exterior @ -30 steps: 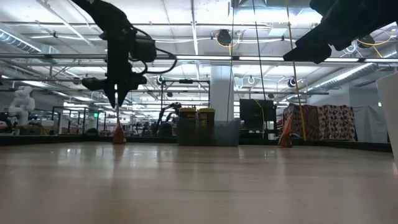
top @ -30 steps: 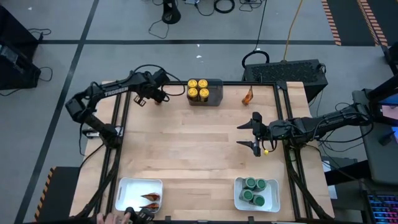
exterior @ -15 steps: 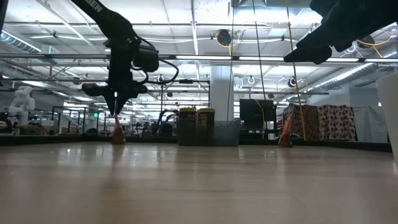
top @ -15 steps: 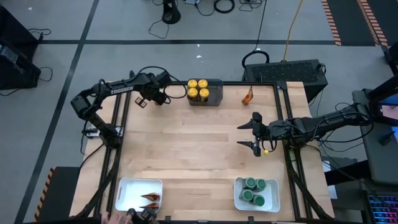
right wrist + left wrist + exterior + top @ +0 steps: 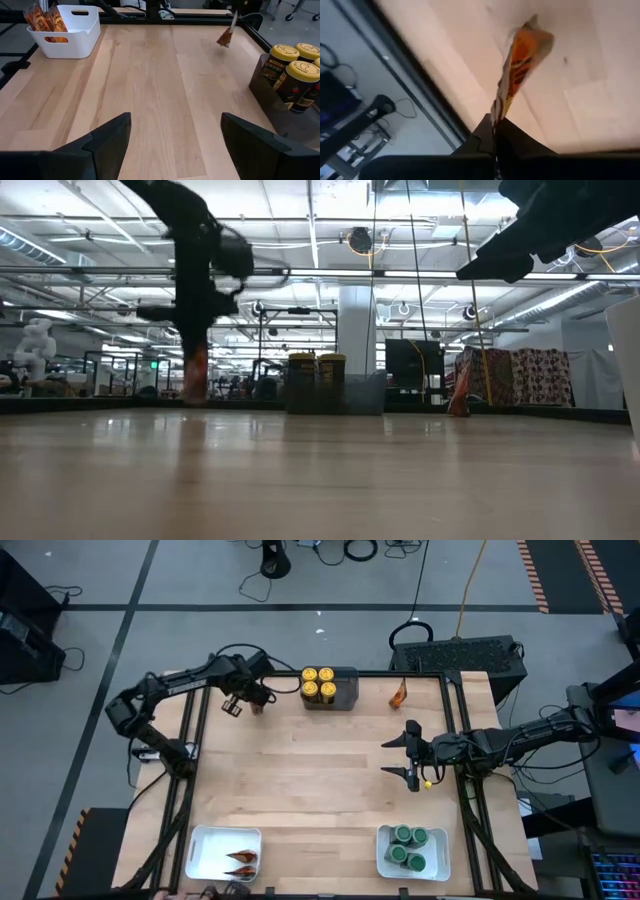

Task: Sort spices by type
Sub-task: Put the left orange seasoning pack into the left white bin

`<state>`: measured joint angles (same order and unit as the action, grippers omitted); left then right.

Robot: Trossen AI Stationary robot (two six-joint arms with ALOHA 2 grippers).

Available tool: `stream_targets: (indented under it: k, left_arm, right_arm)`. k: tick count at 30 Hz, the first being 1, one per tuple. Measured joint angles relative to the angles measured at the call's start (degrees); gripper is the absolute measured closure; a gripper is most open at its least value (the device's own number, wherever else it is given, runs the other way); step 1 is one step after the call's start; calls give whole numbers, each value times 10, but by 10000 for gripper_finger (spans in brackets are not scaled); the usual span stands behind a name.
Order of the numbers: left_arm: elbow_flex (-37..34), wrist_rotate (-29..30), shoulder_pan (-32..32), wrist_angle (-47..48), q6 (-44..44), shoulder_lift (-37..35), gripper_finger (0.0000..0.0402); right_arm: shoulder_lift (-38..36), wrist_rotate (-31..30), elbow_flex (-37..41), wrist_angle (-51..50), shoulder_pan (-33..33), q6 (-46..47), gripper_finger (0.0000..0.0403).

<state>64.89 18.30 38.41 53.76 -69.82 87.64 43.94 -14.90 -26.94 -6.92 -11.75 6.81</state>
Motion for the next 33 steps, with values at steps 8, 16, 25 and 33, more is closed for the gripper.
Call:
stream_targets:
  k: [8, 16, 25, 33]
  left_arm:
    - [29, -53, -38, 113, 99, -97, 400]
    - [44, -98, -184, 253, 274, -190, 401]
    - [89, -149, -423, 282, 550, -221, 401]
    - [118, -203, -623, 296, 787, -186, 401]
  right_arm:
    - [0, 0, 0, 3, 0, 0, 111]
    - [0, 0, 0, 27, 0, 0, 111]
    - [0, 0, 0, 29, 0, 23, 111]
    - [0, 0, 0, 29, 0, 49, 111]
